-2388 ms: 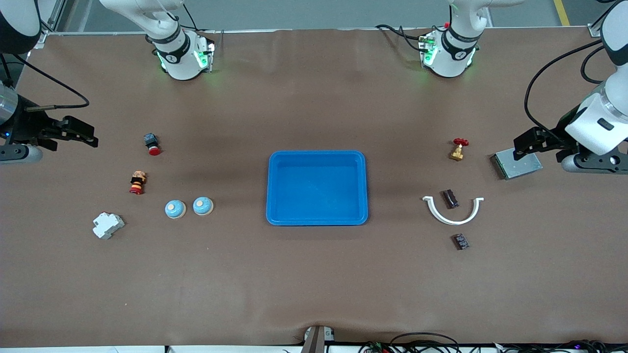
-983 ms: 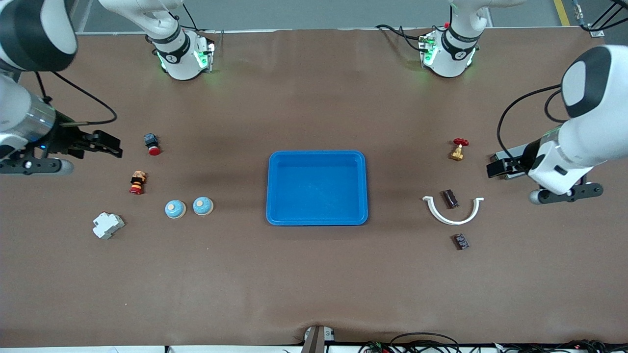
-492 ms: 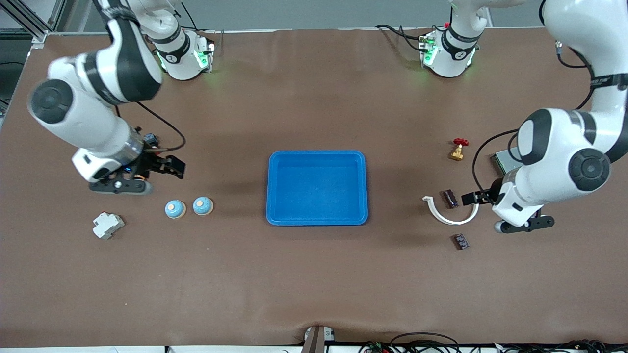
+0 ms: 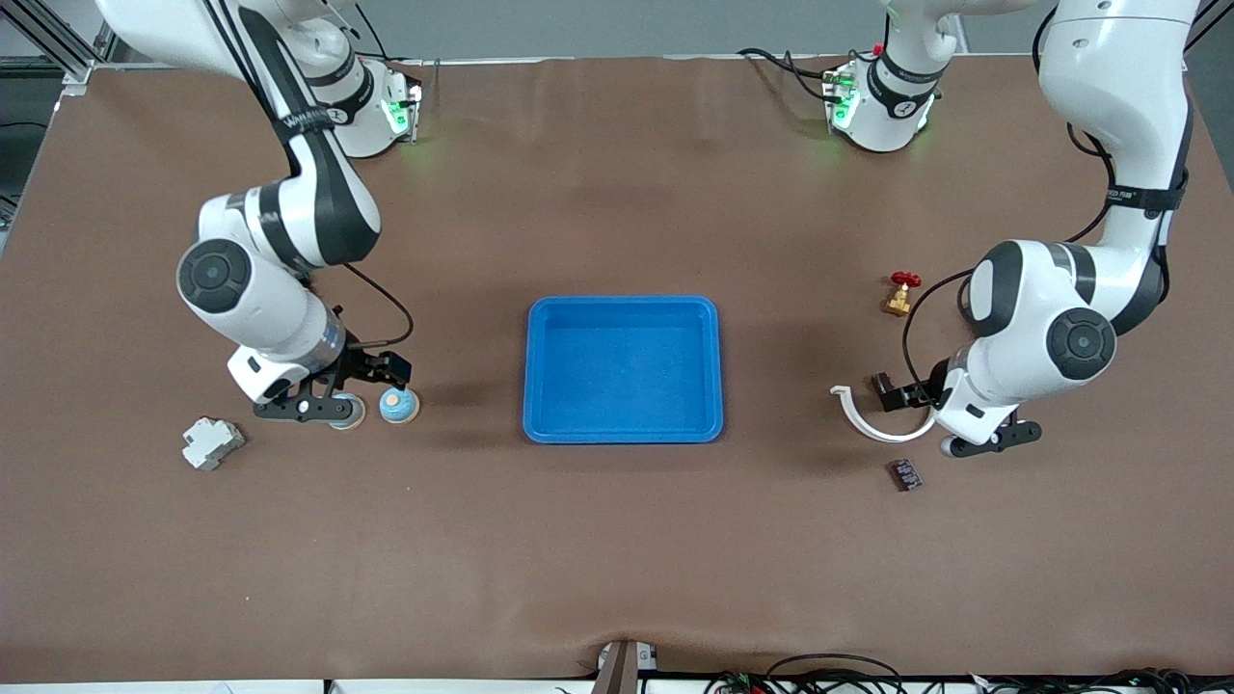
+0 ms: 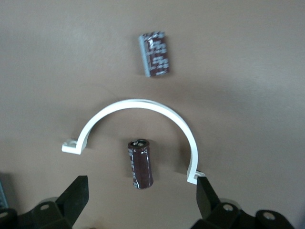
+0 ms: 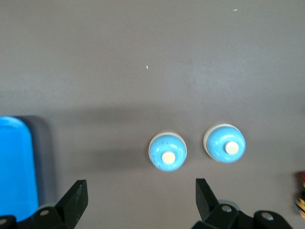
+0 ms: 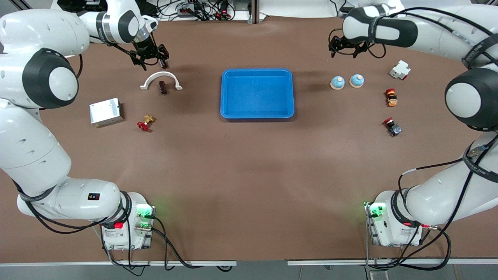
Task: Place electrolytic capacitor and blue bell in tray
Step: 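Grasp a blue bell with the right gripper while the left gripper grasps a capacitor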
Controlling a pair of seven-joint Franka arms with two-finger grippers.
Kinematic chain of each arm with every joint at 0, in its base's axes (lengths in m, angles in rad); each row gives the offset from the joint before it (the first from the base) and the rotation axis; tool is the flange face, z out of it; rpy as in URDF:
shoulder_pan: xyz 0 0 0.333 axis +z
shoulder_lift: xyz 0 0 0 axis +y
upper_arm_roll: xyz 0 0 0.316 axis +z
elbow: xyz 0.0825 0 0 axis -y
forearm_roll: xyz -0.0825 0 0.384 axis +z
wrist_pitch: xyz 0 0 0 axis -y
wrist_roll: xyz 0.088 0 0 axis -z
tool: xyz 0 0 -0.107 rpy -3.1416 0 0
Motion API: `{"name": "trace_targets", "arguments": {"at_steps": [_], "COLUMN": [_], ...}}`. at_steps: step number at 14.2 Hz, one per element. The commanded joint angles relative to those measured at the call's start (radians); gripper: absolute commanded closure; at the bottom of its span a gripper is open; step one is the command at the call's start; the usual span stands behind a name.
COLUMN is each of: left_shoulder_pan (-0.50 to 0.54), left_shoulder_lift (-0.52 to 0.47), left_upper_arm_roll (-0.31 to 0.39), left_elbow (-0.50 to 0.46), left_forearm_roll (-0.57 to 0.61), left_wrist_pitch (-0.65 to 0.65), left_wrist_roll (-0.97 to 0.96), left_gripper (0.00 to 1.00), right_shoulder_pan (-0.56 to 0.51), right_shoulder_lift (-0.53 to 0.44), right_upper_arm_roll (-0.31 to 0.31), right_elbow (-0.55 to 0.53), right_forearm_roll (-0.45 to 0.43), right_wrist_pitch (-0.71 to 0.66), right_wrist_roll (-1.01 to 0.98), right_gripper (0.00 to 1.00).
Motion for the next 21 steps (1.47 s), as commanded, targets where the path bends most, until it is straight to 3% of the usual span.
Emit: {"name": "trace_targets", "arguments": {"at_steps": [1,13,21], "left_shoulder_pan": [0.0,-0.002,-0.008], "left_shoulder_lift": [0.034,0.125,0.151], "left_upper_arm_roll": [-0.002,0.001,0.001], "left_elbow": [-0.008,-0.005,-0.002], "left_forearm_roll": [0.016,0.016,0.016], "left_wrist_pitch": [0.017,0.044,0.046], "left_wrist_roll": [-0.091,-0.103,-0.105], "left_gripper": [0.0,0.0,0.0], "right_shoulder_pan": [0.002,-0.01,-0.01], "right_shoulder_lift": [0.023,0.16,0.188], "right_upper_arm_roll": [-0.002,-0.005,-0.005], "right_elbow": [-0.091,-0.149,-0.151], "right_forearm_roll": [0.012,-0.002,-0.002], "right_wrist_pitch": [0.154,0.329,0.355], "right_wrist_roll": [0.001,-0.004,-0.002], "right_gripper": [0.0,0.0,0.0]}}
